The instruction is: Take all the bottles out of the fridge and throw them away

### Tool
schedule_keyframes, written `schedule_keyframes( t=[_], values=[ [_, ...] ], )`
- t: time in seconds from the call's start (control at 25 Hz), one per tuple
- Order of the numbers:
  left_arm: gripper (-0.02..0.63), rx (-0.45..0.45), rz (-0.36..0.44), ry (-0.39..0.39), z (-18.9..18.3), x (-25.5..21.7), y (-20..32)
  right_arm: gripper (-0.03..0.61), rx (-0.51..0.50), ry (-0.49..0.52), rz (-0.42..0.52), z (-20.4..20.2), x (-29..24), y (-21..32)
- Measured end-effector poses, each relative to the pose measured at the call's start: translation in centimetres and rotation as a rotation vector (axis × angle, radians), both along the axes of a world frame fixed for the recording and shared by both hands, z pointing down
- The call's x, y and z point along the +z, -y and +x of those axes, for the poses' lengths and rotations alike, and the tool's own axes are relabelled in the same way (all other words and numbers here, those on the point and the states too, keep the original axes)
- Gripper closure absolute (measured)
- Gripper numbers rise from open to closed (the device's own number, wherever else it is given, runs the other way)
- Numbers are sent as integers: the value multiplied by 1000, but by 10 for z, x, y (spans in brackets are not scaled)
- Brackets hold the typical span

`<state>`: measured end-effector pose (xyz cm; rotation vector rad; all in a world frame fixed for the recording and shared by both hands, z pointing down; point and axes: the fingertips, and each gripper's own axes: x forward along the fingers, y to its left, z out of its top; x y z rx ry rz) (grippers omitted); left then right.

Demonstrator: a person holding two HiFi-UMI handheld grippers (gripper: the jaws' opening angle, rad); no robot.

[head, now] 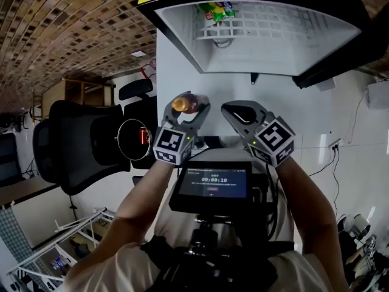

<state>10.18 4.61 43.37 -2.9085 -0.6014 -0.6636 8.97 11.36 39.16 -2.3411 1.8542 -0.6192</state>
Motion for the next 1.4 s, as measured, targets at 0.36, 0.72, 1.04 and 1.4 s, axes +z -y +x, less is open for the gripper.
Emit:
schedule_keyframes(
  t=[0.36,0.72,1.04,1.4],
  values=[
    [330,-169,-16,17,-45,9,65,575,-138,4,-16,-26,5,55],
    [330,-322,-34,41,-99,22,131,575,-263,13,-28,-62,11,120],
    [330,-452,-49,45,-144,29,182,575,-365,14,-43,-91,14,169],
    [328,-637,-57,76,-207,50,241,575,-504,19,-35,-132,21,229]
  ],
)
